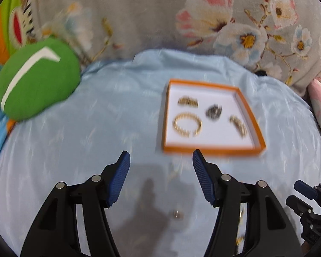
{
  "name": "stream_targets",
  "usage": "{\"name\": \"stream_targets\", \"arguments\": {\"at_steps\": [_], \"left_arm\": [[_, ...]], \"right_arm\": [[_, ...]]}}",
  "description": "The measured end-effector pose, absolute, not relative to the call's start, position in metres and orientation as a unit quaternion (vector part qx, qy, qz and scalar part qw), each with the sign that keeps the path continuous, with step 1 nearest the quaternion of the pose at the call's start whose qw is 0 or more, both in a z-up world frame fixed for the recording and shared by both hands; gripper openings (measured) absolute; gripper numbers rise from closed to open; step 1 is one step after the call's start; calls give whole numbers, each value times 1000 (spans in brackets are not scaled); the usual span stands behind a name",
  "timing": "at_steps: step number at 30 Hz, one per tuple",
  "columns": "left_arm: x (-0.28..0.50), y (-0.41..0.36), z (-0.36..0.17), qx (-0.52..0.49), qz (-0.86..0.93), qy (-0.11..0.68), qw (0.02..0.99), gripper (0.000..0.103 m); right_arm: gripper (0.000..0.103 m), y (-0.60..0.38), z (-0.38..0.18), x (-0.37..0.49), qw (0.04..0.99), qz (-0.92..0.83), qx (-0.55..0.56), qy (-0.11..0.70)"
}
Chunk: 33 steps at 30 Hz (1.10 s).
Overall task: Organize jewelry
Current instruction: 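Lower the right tool onto the black bead bracelet and grasp it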
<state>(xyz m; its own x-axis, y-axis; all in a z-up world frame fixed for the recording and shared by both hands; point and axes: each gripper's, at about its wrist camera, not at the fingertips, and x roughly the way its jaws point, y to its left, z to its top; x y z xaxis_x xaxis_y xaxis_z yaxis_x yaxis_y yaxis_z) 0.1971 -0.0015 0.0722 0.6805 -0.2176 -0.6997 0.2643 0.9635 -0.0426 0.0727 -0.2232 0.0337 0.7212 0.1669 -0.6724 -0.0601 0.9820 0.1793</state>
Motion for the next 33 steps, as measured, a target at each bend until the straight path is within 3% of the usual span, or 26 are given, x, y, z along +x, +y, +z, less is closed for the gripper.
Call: {"name": "stream_targets", "arguments": {"at_steps": [9, 16, 24, 25, 33], "left_arm": [[103, 25, 21, 31, -134, 410, 902, 59], [81, 34, 3, 0, -134, 420, 897, 59], [73, 34, 1, -1, -139, 415, 899, 63], [72, 35, 1, -3, -141, 415, 899, 63], [62, 37, 1, -2, -151, 415, 897, 67]], "right_arm": [[43, -186, 1, 24, 910, 67, 75, 402], [40, -182, 0, 30, 910, 29, 80, 405], [16, -168, -8, 41, 905, -13, 40, 423], [8, -167, -9, 41, 905, -12, 36, 423], [7, -172, -9, 24, 906, -33, 41, 420]]}}
